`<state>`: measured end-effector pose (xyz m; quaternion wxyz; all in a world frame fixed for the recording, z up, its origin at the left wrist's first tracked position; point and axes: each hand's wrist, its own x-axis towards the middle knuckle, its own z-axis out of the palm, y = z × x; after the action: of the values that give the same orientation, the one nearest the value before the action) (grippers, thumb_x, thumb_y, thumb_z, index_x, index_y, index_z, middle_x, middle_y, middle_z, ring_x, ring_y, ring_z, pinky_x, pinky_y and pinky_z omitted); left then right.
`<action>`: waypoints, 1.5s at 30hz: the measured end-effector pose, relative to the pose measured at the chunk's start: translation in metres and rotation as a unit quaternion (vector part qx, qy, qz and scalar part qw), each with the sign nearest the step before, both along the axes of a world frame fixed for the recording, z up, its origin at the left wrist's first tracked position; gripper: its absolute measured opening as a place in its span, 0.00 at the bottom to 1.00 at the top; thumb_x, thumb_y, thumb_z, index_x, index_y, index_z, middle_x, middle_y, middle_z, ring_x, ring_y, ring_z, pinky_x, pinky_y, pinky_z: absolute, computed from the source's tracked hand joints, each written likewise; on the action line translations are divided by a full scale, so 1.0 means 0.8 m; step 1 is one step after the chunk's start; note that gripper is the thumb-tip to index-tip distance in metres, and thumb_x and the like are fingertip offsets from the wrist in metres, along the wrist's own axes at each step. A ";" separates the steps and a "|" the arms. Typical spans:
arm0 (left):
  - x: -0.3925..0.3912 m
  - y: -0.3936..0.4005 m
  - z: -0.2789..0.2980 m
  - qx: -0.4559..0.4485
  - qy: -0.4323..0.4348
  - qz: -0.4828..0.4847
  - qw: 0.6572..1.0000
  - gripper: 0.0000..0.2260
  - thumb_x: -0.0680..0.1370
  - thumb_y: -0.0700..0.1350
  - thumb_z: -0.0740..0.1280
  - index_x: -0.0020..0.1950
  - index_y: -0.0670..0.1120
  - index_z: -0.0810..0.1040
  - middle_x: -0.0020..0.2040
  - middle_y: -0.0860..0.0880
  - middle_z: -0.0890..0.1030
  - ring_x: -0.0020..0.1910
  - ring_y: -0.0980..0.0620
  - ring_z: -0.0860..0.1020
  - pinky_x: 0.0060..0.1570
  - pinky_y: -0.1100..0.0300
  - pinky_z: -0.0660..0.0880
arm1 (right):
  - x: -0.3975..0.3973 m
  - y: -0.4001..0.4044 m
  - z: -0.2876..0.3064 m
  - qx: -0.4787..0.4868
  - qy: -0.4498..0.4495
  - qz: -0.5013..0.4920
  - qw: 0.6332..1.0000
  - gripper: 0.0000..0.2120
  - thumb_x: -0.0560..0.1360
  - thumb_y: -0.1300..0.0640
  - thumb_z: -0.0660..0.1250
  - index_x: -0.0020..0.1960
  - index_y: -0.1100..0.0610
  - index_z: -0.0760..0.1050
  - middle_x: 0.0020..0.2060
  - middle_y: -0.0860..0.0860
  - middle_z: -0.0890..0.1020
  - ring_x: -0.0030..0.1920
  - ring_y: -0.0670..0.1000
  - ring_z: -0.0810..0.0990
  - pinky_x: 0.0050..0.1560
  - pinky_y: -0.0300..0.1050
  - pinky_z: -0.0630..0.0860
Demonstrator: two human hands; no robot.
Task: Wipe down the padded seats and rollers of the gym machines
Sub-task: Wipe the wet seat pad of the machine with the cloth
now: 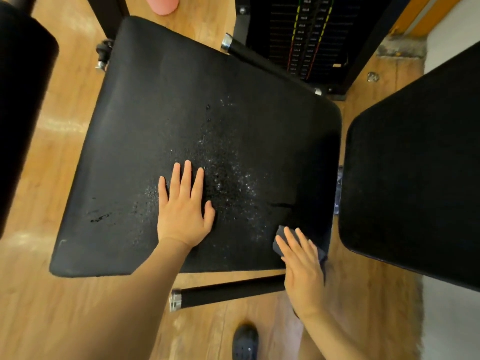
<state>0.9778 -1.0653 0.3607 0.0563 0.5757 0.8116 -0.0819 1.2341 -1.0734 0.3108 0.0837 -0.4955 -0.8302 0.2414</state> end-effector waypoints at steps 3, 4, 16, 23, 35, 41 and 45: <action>-0.001 -0.001 -0.002 0.005 0.000 -0.001 1.000 0.29 0.76 0.55 0.51 0.74 0.43 0.62 0.75 0.39 0.61 0.75 0.40 0.53 0.71 0.39 0.50 | 0.002 0.007 0.017 -0.022 0.062 0.013 0.998 0.32 0.61 0.75 0.73 0.62 0.55 0.75 0.63 0.50 0.75 0.68 0.49 0.64 0.72 0.44 0.51; -0.001 -0.002 -0.002 0.005 0.002 -0.001 1.000 0.29 0.76 0.55 0.51 0.74 0.43 0.62 0.75 0.39 0.61 0.75 0.40 0.53 0.71 0.40 0.49 | -0.002 0.023 0.024 -0.025 0.099 -0.001 0.995 0.31 0.63 0.76 0.72 0.62 0.56 0.75 0.62 0.51 0.75 0.67 0.48 0.66 0.71 0.46 0.58; -0.002 -0.001 -0.003 0.006 0.006 0.000 1.000 0.29 0.75 0.54 0.53 0.74 0.43 0.62 0.75 0.40 0.61 0.75 0.40 0.54 0.71 0.41 0.48 | -0.108 0.368 0.051 -0.031 0.057 -0.022 0.998 0.21 0.80 0.65 0.56 0.72 0.57 0.64 0.72 0.53 0.64 0.74 0.52 0.56 0.69 0.35 0.48; -0.002 -0.001 -0.002 0.013 0.005 -0.002 1.000 0.29 0.75 0.54 0.53 0.74 0.42 0.63 0.74 0.40 0.62 0.74 0.40 0.54 0.70 0.42 0.47 | -0.091 0.324 0.020 -0.059 0.056 -0.065 0.995 0.23 0.79 0.63 0.59 0.74 0.55 0.61 0.74 0.51 0.60 0.74 0.51 0.54 0.72 0.43 0.49; 0.000 -0.002 -0.002 0.017 0.013 -0.007 1.000 0.30 0.75 0.54 0.50 0.75 0.43 0.61 0.75 0.40 0.60 0.75 0.40 0.53 0.71 0.42 0.45 | -0.056 0.196 0.012 -0.047 0.077 -0.100 0.991 0.23 0.78 0.57 0.62 0.72 0.55 0.63 0.73 0.51 0.62 0.74 0.50 0.56 0.72 0.45 0.54; 0.000 -0.003 -0.004 0.026 0.014 -0.007 1.000 0.30 0.76 0.55 0.49 0.75 0.43 0.60 0.76 0.40 0.58 0.75 0.40 0.52 0.71 0.41 0.46 | -0.053 0.090 0.015 -0.057 0.108 -0.171 0.978 0.21 0.78 0.62 0.61 0.71 0.55 0.66 0.72 0.50 0.65 0.73 0.50 0.58 0.72 0.51 0.59; 0.000 -0.004 -0.004 0.022 0.018 -0.007 1.000 0.30 0.76 0.55 0.48 0.76 0.45 0.57 0.77 0.41 0.55 0.76 0.42 0.48 0.72 0.42 0.43 | -0.067 0.030 0.015 -0.050 0.095 -0.204 0.973 0.20 0.78 0.64 0.61 0.69 0.56 0.68 0.71 0.51 0.67 0.72 0.49 0.58 0.70 0.54 0.62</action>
<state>0.9778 -1.0689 0.3573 0.0282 0.5810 0.8099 -0.0747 1.1803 -1.0497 0.3226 0.1850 -0.6324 -0.6870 0.3065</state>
